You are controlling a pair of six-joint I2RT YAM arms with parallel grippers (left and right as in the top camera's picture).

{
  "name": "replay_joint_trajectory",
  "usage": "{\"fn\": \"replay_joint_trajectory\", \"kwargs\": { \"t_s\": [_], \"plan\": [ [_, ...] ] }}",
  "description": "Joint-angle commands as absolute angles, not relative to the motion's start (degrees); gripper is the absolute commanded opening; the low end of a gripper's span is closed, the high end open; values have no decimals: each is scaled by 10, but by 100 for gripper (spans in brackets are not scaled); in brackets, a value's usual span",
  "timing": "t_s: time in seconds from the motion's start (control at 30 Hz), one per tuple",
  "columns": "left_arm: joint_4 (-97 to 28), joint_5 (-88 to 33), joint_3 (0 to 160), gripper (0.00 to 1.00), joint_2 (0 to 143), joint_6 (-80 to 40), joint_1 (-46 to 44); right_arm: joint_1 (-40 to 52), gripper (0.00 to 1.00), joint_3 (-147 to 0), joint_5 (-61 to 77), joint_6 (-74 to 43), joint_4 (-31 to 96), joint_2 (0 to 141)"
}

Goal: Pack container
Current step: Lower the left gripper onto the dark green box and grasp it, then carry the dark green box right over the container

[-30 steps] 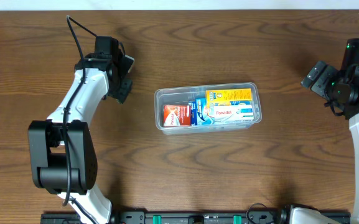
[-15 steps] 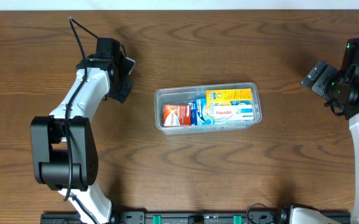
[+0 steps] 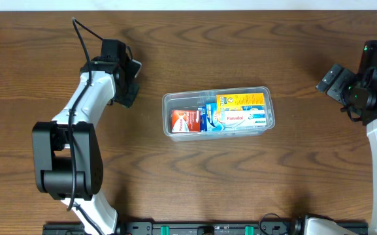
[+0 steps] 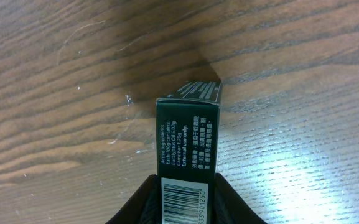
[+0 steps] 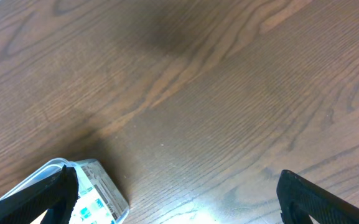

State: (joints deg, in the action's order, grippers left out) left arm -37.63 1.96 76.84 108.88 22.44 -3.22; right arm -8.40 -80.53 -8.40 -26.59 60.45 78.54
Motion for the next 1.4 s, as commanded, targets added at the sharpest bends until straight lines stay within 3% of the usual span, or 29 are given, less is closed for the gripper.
{"fn": "replay_joint_trajectory", "kwargs": {
  "t_s": [0.0,0.27,0.8,1.07,1.37],
  "plan": [
    [-382,18,796,26,1067,176,-36,-86,99,-808,-88,-274,605,787],
    [-395,-90,813,26,990,69,-37,-86,99,-808,-88,-274,605,787],
    [-424,-555,812,26,906,-118,-36,-86,99,-808,-88,-274,605,787],
    [-510,-564,793,26,906,-117,-37,-86,99,-808,-88,-274,605,787],
    [-468,-562,746,25,907,-114,-75,-86,99,-808,-88,-274,605,787]
  ]
}}
